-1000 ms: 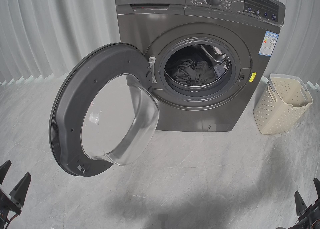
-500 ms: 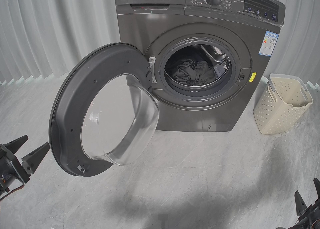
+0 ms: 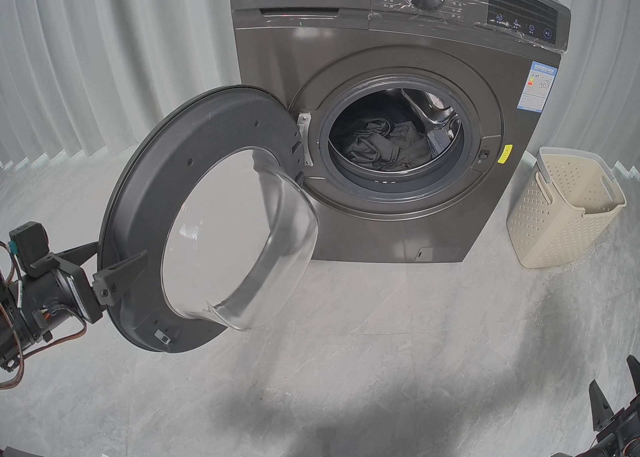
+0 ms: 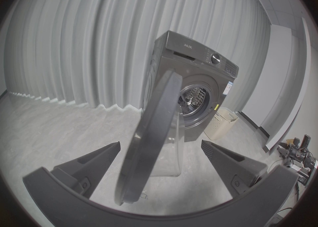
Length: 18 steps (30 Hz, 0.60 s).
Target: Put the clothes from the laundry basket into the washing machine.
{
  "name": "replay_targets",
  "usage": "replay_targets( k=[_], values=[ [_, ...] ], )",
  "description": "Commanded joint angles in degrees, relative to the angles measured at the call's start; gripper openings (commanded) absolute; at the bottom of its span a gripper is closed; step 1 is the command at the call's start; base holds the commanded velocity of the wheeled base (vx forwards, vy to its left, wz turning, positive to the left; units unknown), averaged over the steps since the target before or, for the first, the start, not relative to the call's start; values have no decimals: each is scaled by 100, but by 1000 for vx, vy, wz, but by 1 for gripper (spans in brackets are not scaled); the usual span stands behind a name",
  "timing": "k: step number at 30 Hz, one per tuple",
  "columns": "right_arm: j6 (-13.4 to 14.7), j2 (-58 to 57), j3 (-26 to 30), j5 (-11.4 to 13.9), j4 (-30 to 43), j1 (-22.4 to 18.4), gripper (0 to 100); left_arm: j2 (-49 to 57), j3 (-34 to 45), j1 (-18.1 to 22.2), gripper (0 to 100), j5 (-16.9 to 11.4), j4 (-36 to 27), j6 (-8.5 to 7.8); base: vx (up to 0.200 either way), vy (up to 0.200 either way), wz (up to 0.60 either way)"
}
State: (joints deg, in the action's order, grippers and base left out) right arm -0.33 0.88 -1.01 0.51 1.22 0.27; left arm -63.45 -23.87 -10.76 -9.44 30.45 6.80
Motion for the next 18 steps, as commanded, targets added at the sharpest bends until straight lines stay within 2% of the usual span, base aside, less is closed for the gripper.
replay_targets(
  k=[1, 3, 4, 5, 6, 8, 9, 10, 18],
  values=[
    [-2, -35, 57, 2, 1, 8, 100, -264, 14, -558, 100, -23, 31, 49, 0, 0, 0],
    [-2, -35, 57, 2, 1, 0, 100, -211, 49, -734, 100, -23, 31, 58, 0, 0, 0],
    [-2, -35, 57, 2, 1, 0, 100, -115, 84, -945, 100, -23, 31, 67, 0, 0, 0],
    [-2, -35, 57, 2, 1, 0, 100, -115, 84, -945, 100, -23, 31, 67, 0, 0, 0],
    [-2, -35, 57, 2, 1, 0, 100, 70, 128, -1244, 100, -32, 31, 111, 0, 0, 0],
    [-2, -35, 57, 2, 1, 8, 100, 272, 154, -1508, 100, -41, 22, 251, 0, 0, 0],
    [-2, -35, 57, 2, 1, 0, 100, 457, 146, -1718, 100, -32, -57, 383, 0, 0, 0],
    [-2, -35, 57, 2, 1, 0, 100, 536, 163, -1806, 100, -32, -75, 427, 0, 0, 0],
    [-2, -35, 57, 2, 1, 8, 100, 817, 330, -1798, 100, 38, -101, 462, 0, 0, 0]
  ],
)
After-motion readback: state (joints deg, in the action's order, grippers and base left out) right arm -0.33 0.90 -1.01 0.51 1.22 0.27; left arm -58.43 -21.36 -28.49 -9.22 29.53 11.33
